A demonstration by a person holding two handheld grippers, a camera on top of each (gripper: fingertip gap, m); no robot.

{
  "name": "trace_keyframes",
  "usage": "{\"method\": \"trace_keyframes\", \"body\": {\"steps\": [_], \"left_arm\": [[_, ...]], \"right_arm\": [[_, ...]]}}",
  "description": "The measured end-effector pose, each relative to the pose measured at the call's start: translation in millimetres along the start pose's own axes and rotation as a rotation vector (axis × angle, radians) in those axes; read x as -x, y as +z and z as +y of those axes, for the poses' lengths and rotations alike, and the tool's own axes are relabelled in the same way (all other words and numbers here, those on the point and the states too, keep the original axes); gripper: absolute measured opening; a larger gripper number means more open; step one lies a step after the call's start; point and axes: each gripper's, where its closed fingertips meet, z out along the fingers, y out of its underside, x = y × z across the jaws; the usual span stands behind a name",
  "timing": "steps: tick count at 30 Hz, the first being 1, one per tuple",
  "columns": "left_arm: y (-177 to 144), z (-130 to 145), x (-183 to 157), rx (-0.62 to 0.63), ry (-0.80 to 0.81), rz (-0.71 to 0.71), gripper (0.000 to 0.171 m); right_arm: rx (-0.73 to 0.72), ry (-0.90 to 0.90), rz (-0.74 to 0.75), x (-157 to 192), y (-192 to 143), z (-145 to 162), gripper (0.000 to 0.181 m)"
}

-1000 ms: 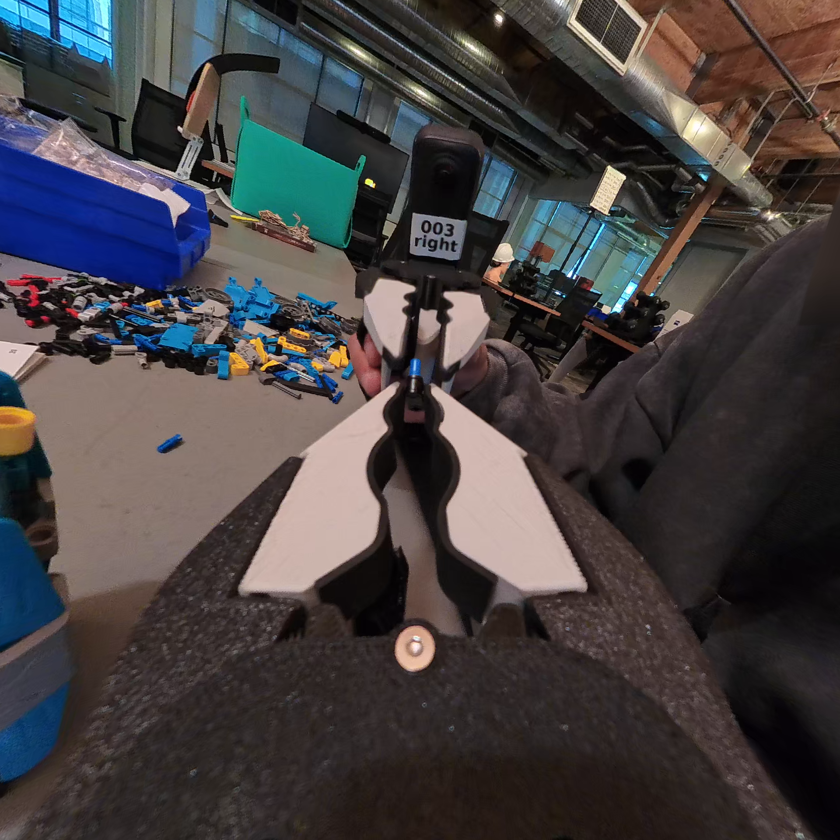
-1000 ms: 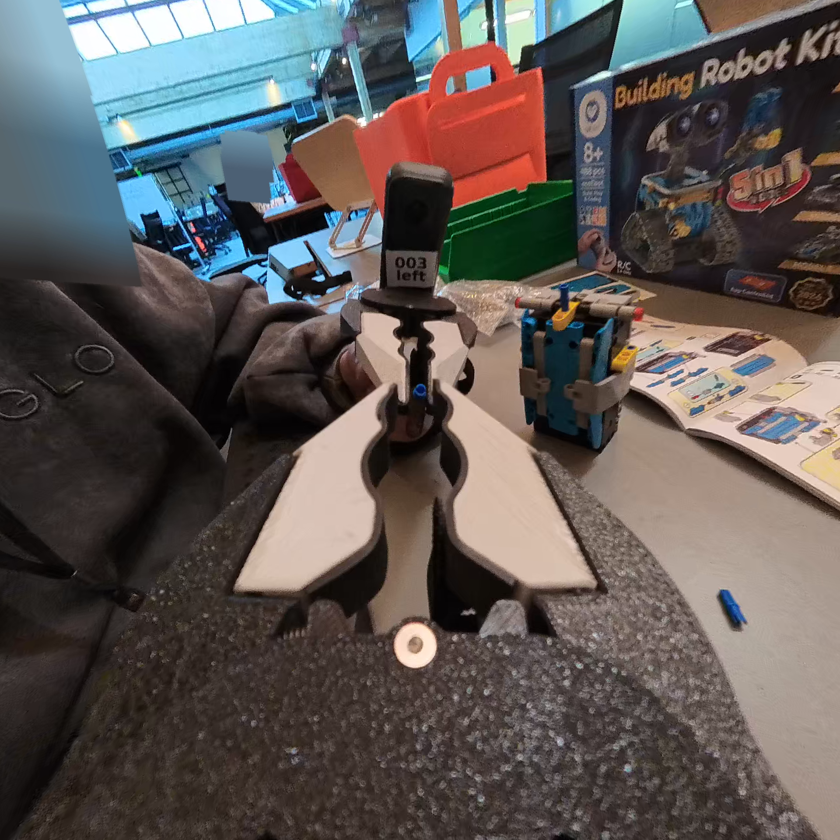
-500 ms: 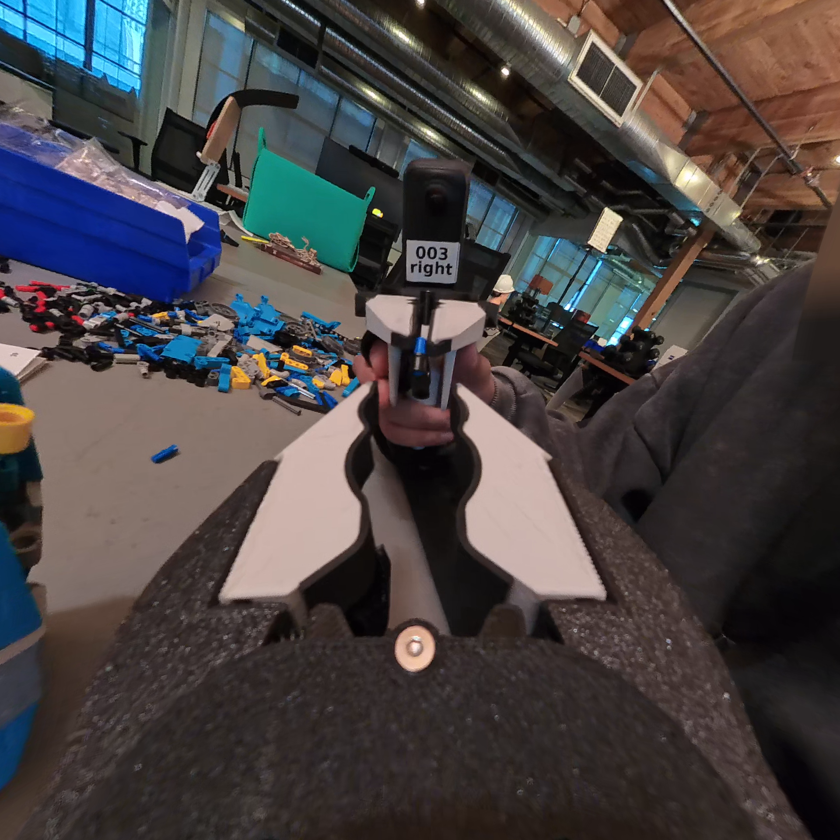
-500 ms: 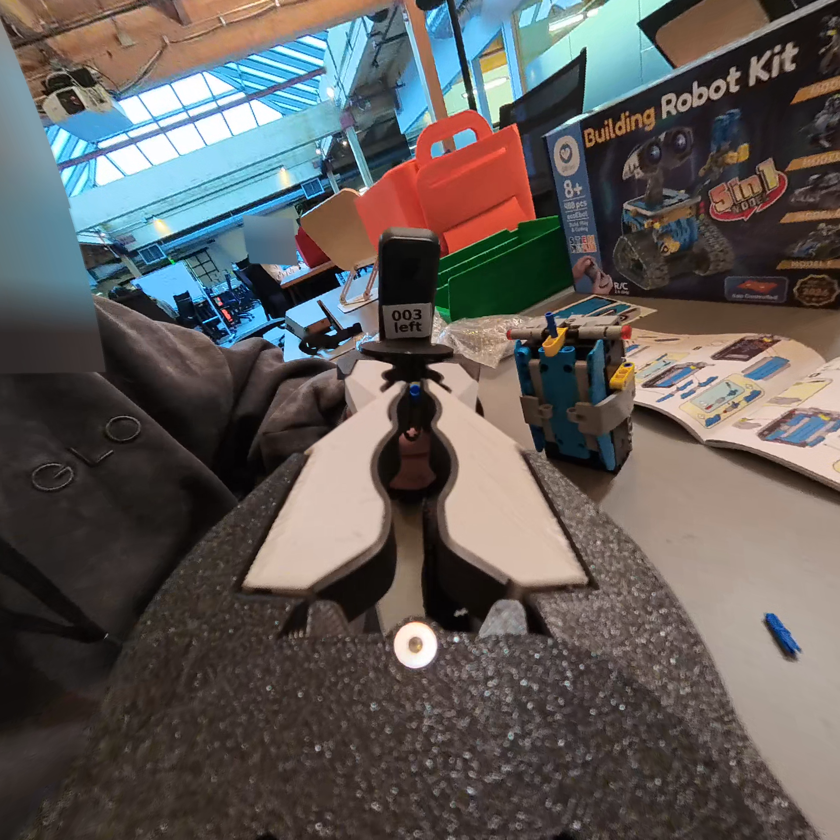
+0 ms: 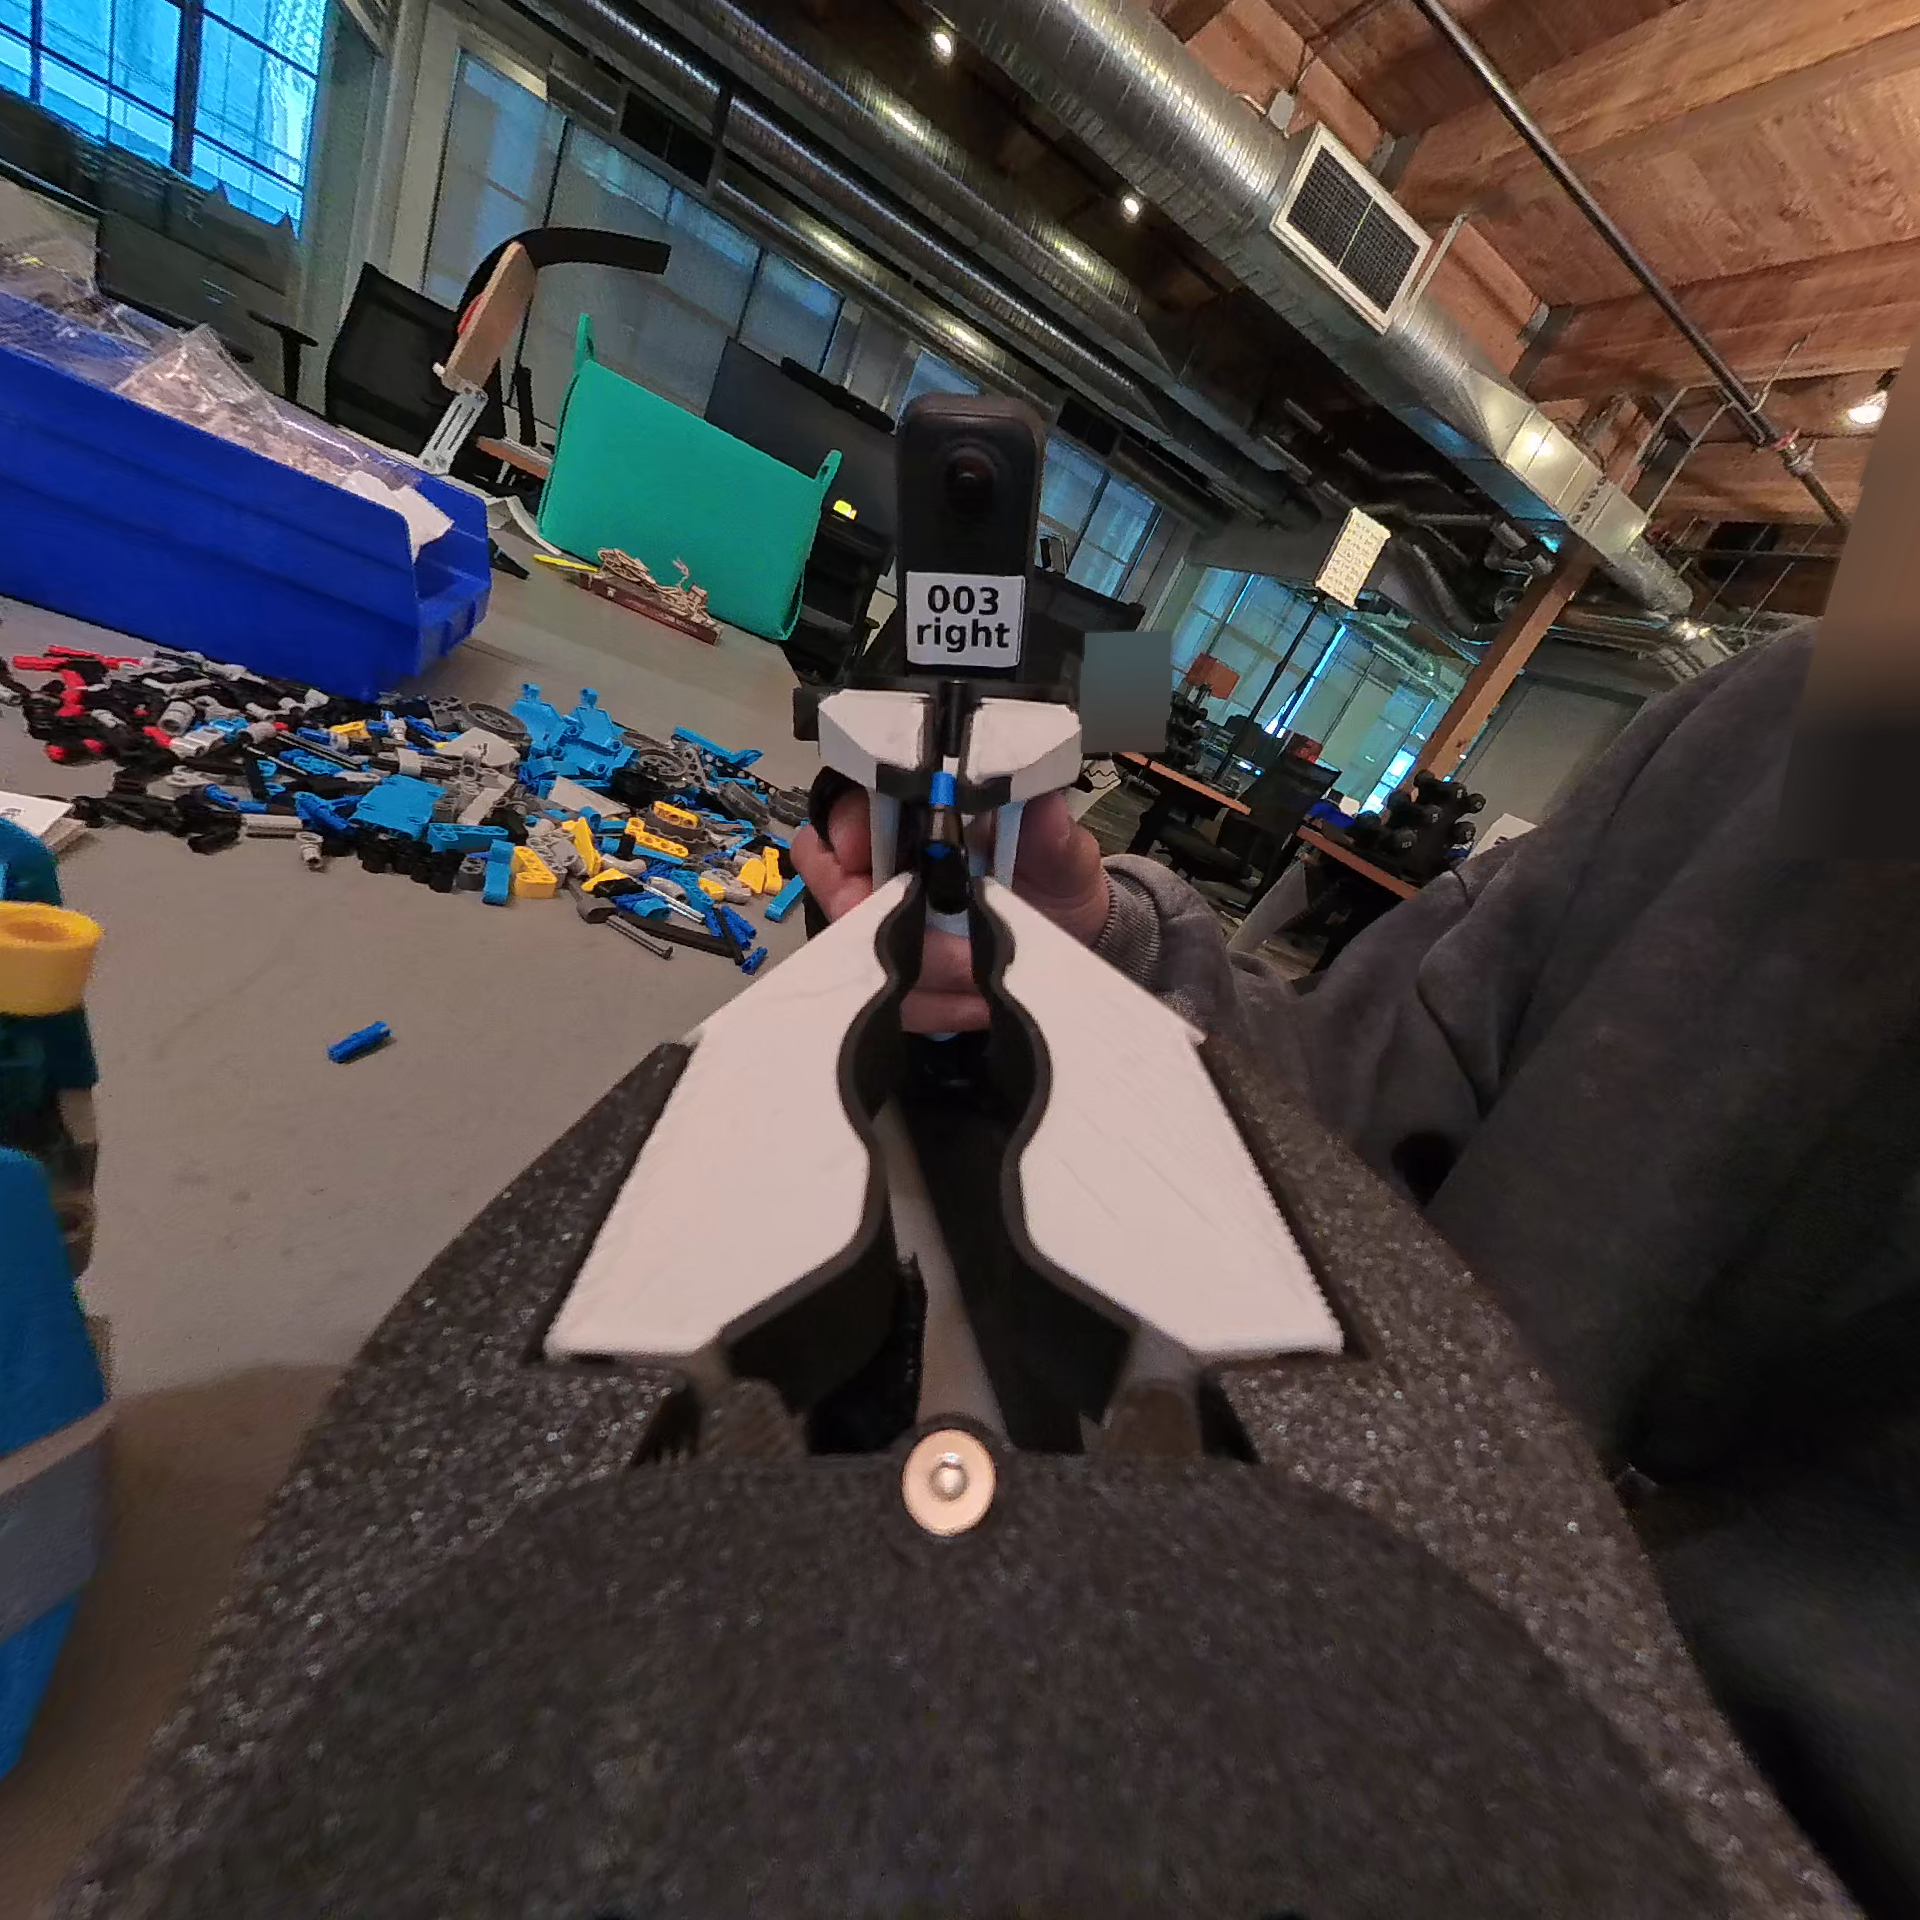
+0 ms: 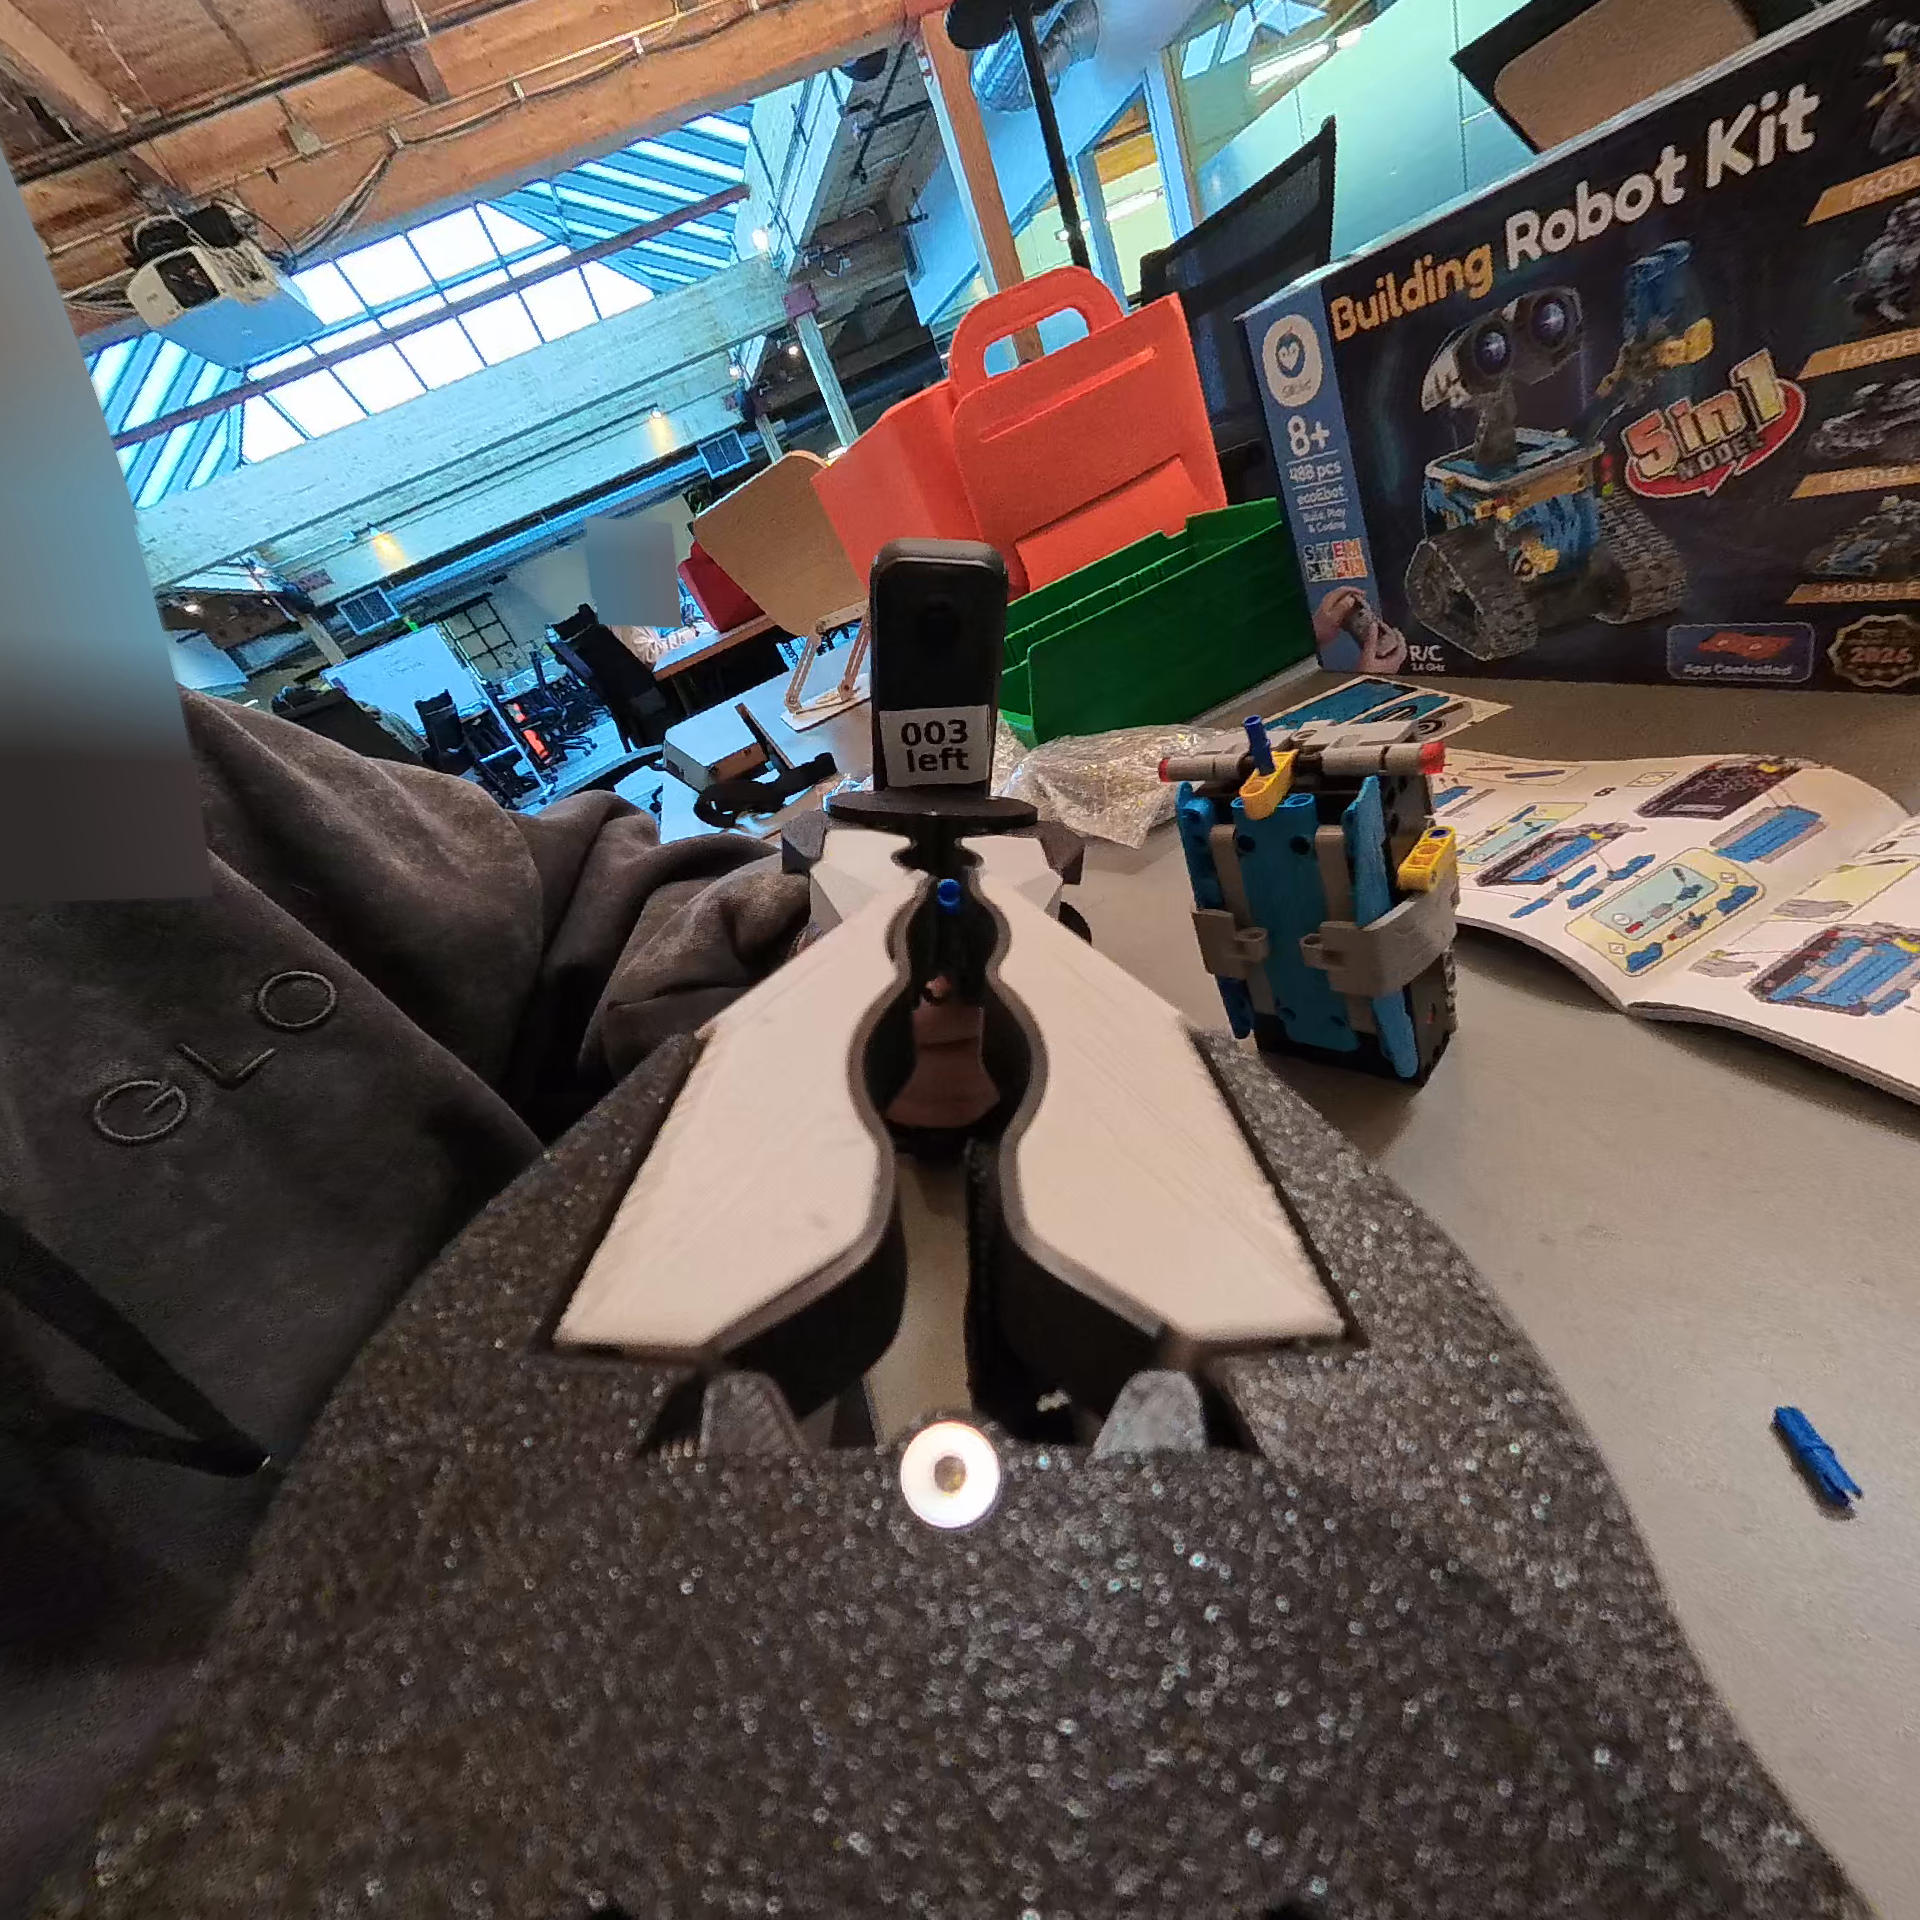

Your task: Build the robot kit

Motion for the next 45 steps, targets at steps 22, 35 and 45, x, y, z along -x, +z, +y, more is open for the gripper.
{"method": "trace_keyframes", "body": {"steps": [22, 35, 45], "left_arm": [[-23.9, 8.4, 5.7, 0.081, 0.111, -0.121, 0.007], [-25.7, 4.9, 3.6, 0.042, 0.057, -0.079, 0.006], [-25.3, 9.2, 7.1, 0.061, 0.026, -0.081, 0.006]], "right_arm": [[0.680, -0.340, 0.488, -142.2, -61.1, 55.3, 0.022], [0.785, -0.210, 0.395, -157.9, -62.2, 87.0, 0.014], [0.757, -0.300, 0.271, -120.0, -31.2, 76.5, 0.004]]}}
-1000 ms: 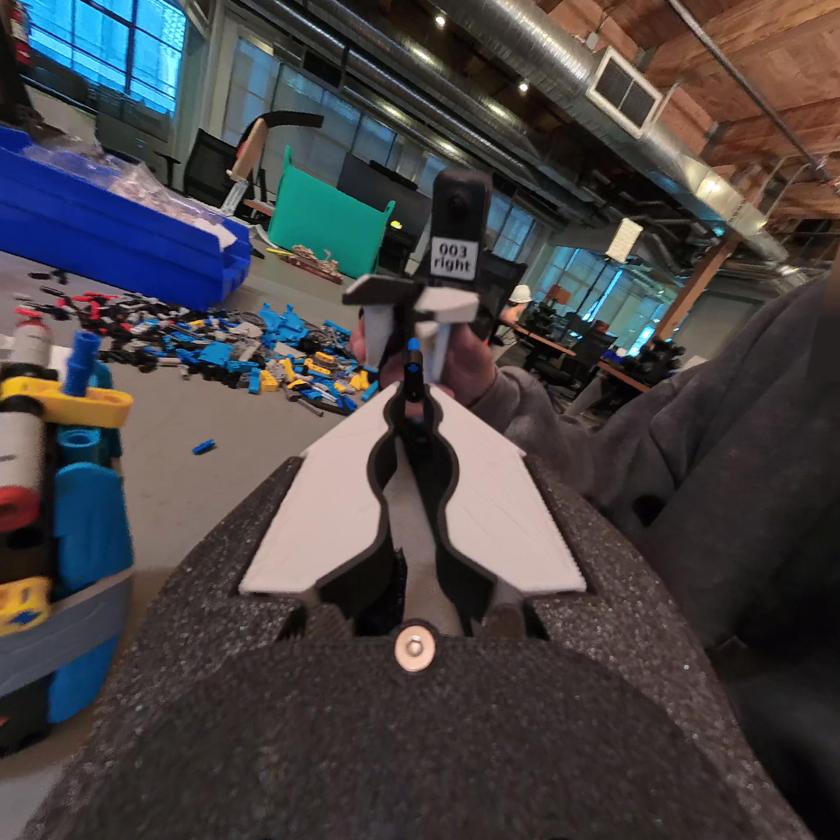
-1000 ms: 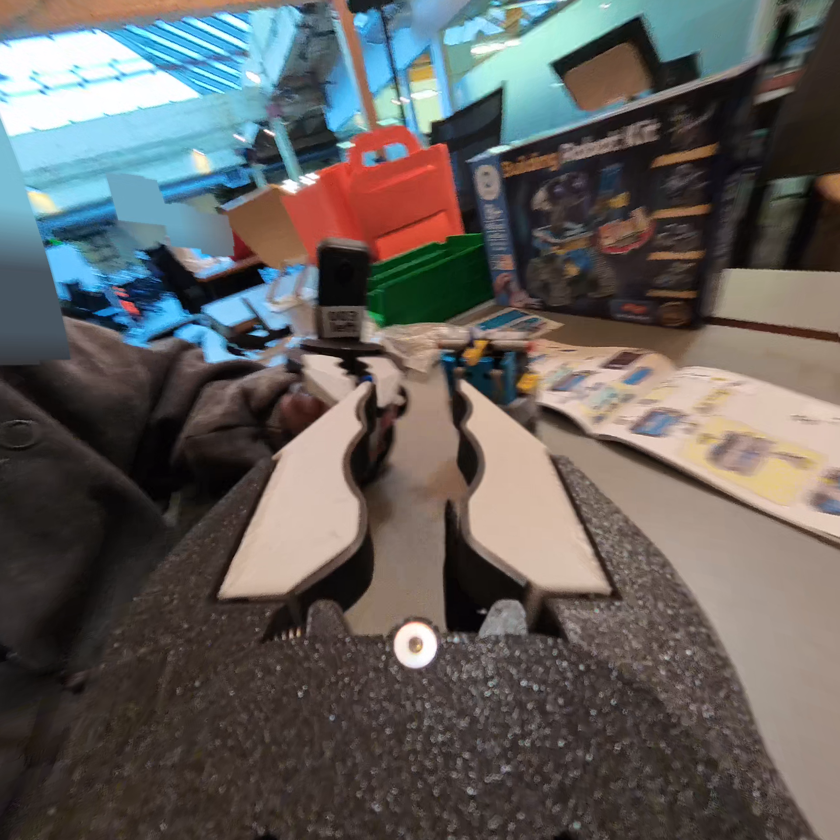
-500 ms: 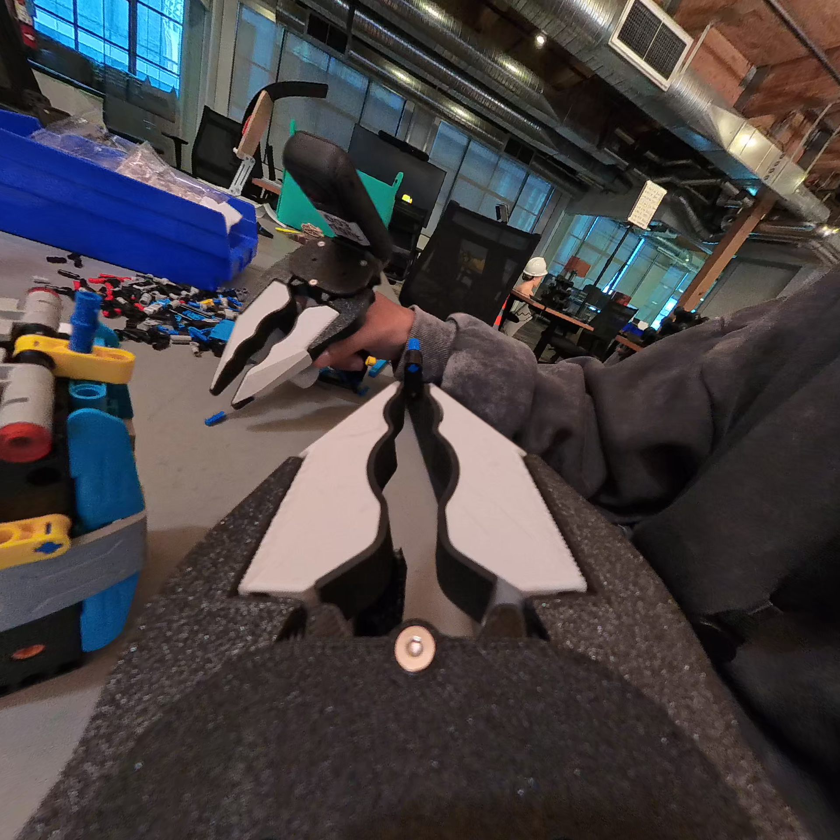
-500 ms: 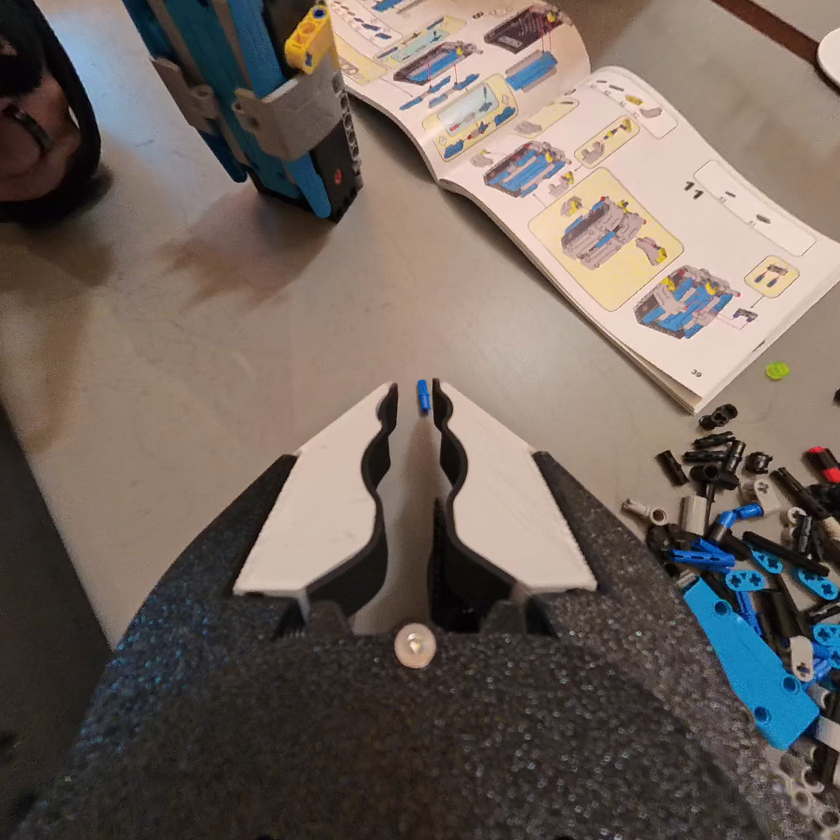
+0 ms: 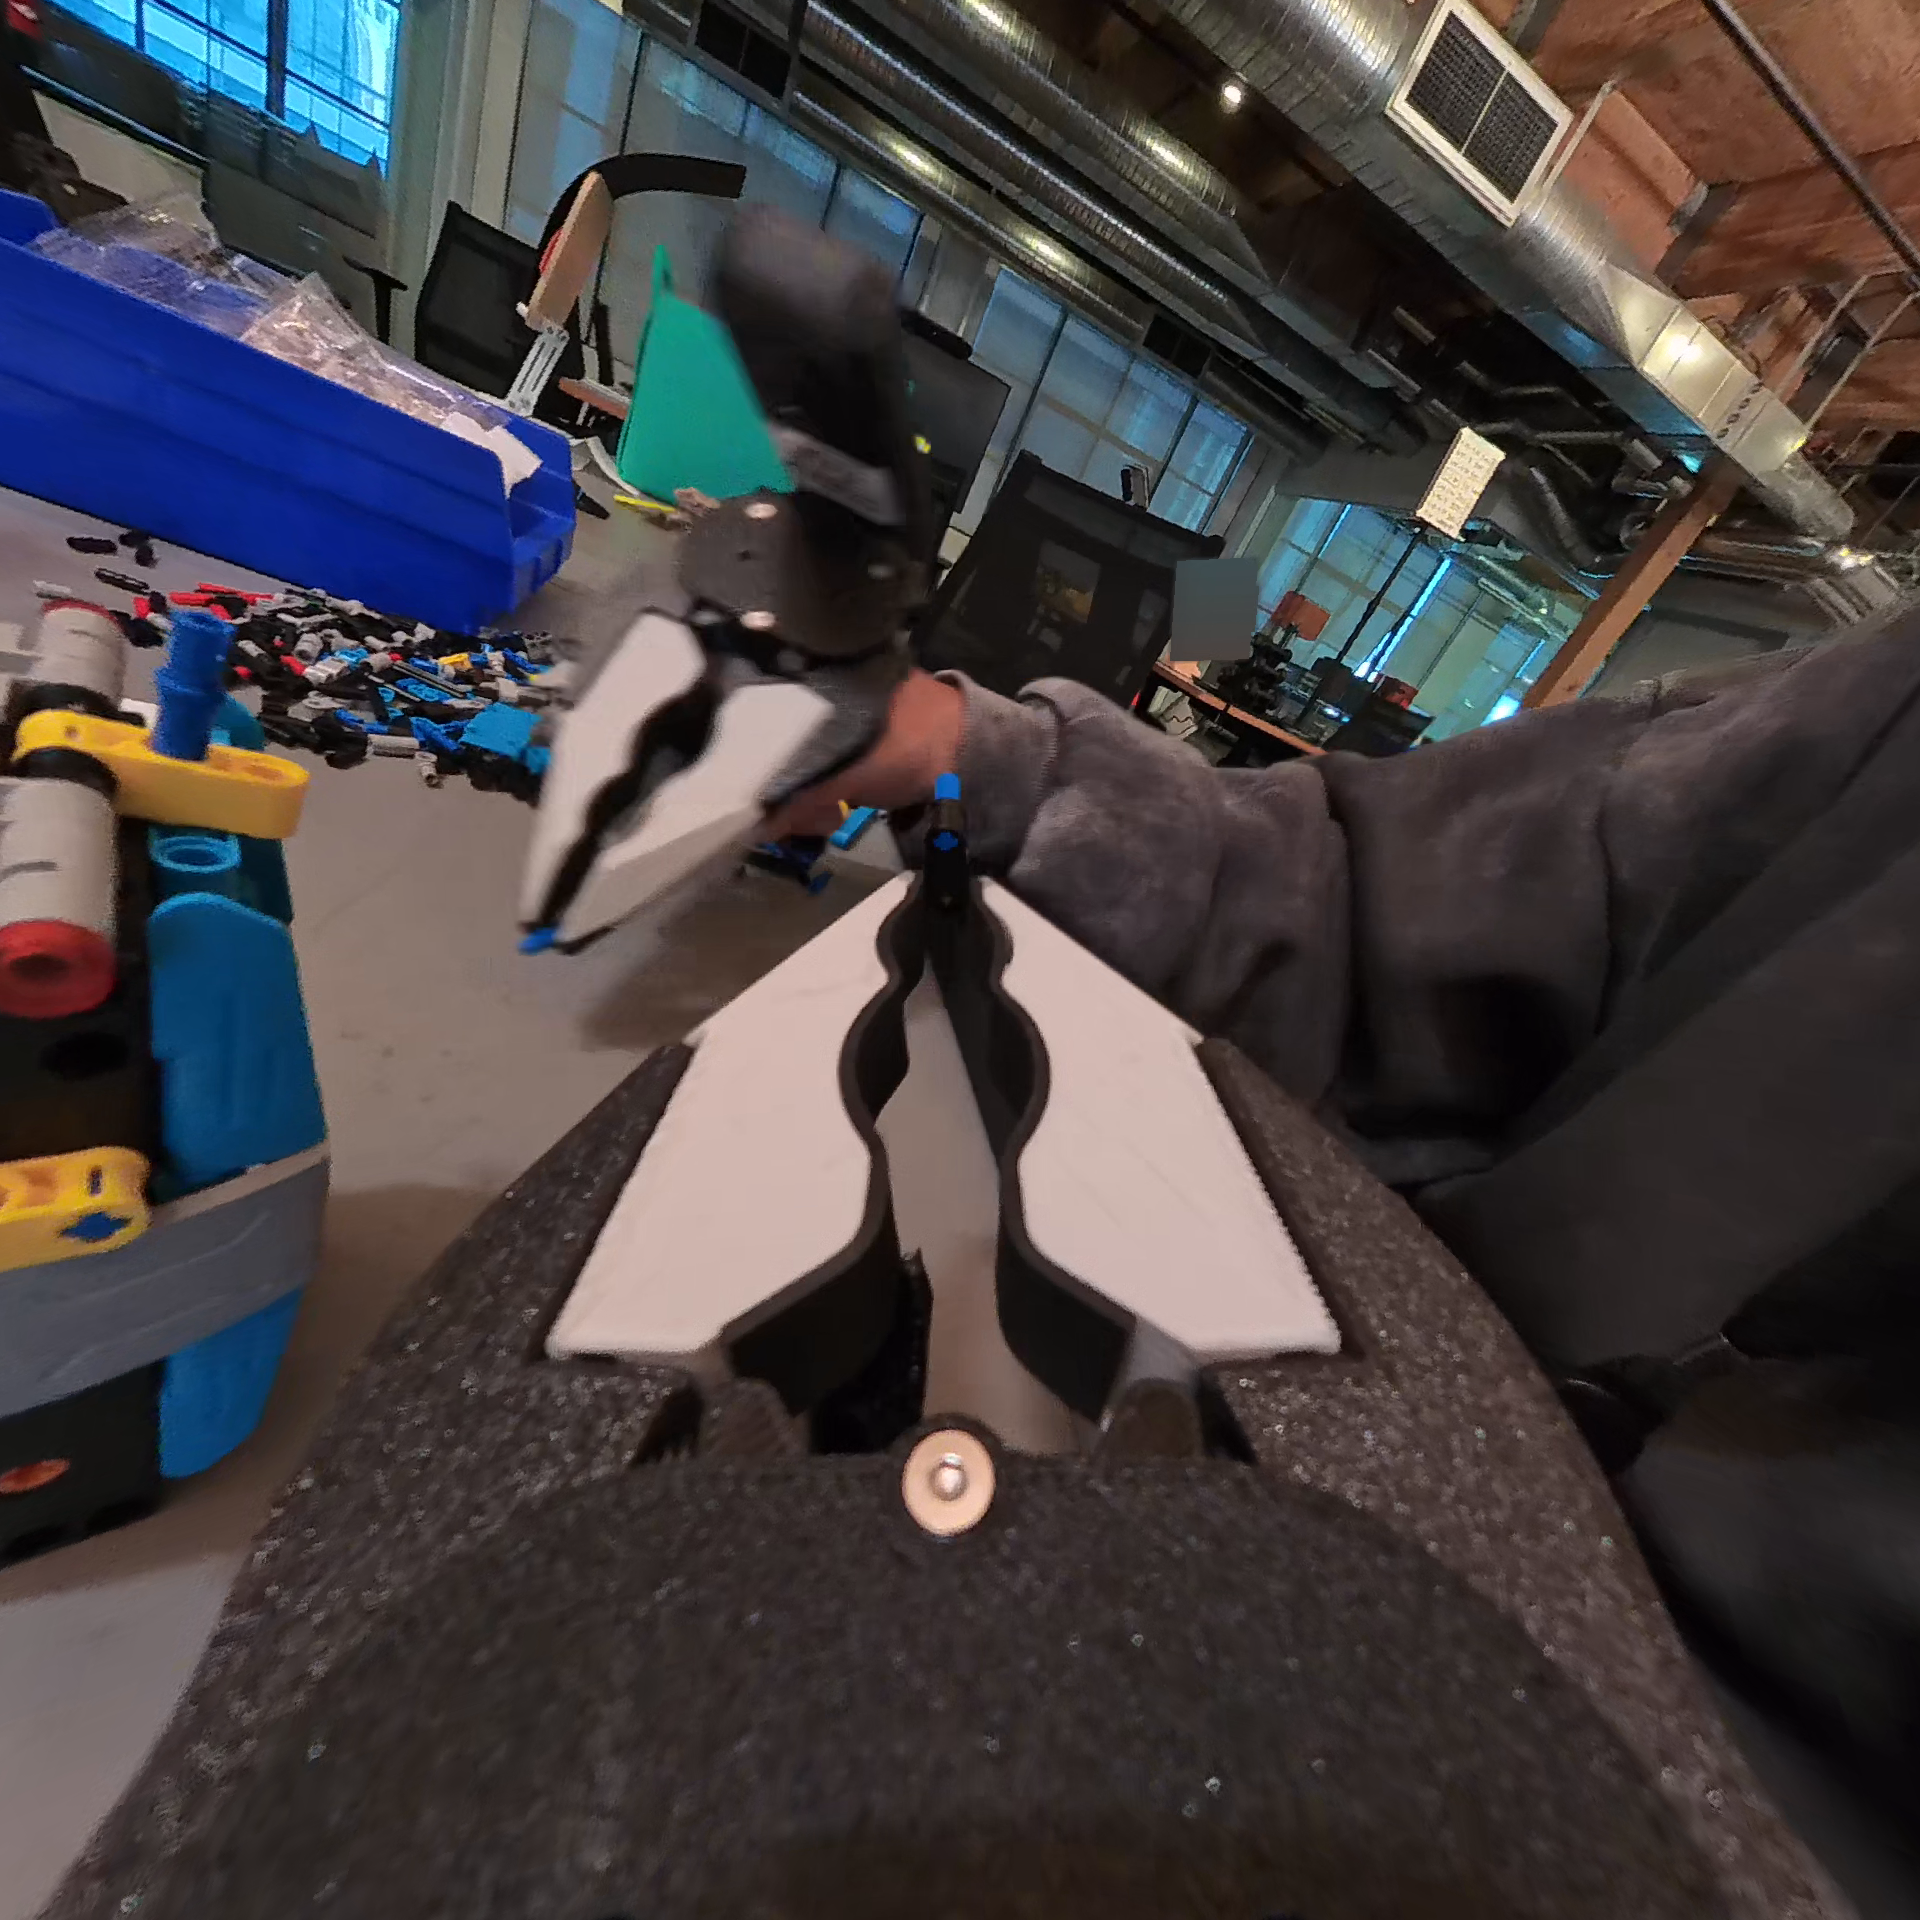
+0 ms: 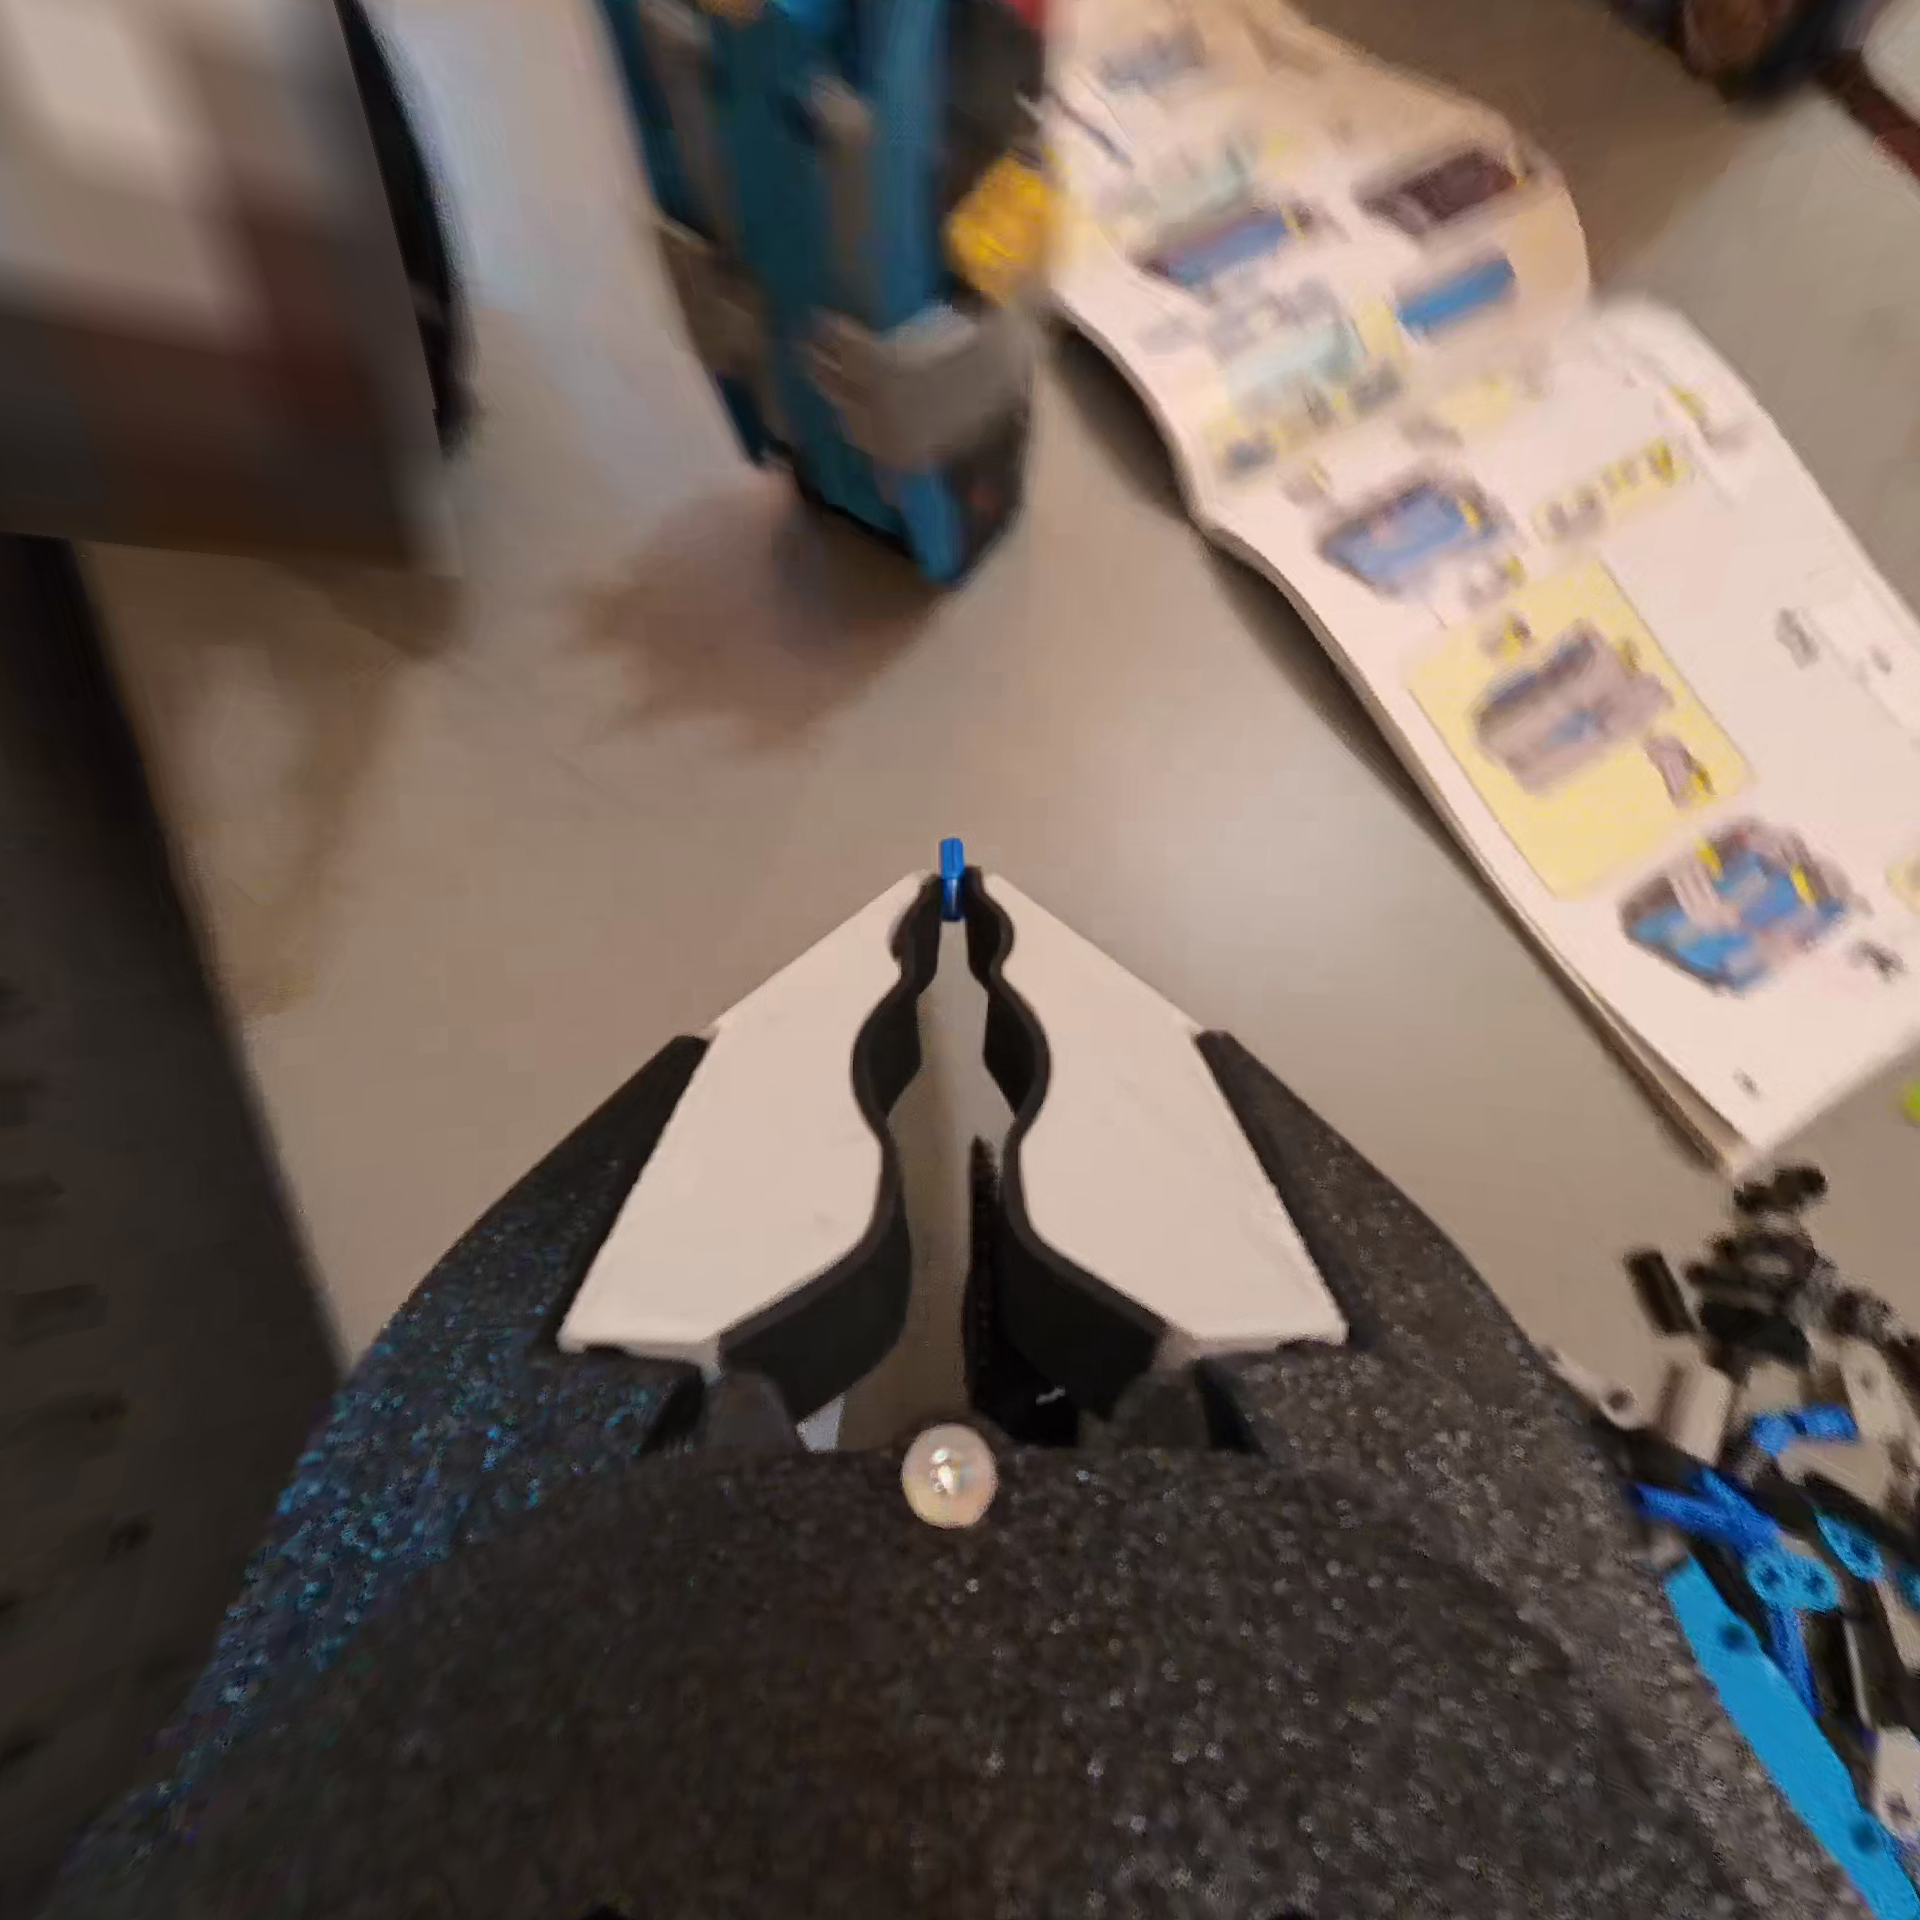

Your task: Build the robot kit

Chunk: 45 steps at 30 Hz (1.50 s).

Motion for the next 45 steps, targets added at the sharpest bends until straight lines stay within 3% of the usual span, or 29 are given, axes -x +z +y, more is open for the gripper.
{"method": "trace_keyframes", "body": {"steps": [4, 8, 10, 15, 34, 45], "left_arm": [[0.2, 1.5, 2.5, 0.008, -0.014, -0.005, 0.006], [3.1, 5.5, 2.6, 0.034, -0.035, 0.012, 0.006], [4.7, 7.6, 0.5, 0.048, -0.036, 0.025, 0.006], [7.6, 12.3, -0.8, 0.078, -0.027, 0.025, 0.006], [12.7, 26.7, -6.7, 0.172, 0.019, 0.033, 0.005], [16.2, 38.0, -9.6, 0.256, 0.209, -0.028, 0.006]], "right_arm": [[-0.117, -0.158, 0.051, 65.1, -23.2, -25.8, 0.004], [-0.247, -0.231, 0.168, 101.3, -47.6, -42.2, 0.004], [-0.226, -0.299, 0.257, 98.5, -50.1, -43.3, 0.004], [-0.180, -0.389, 0.305, 98.2, -42.7, -44.6, 0.004], [-0.031, -0.585, 0.347, 106.9, -40.1, -45.4, 0.003], [-0.009, -0.436, 0.192, 113.6, -36.2, -36.2, 0.004]]}}
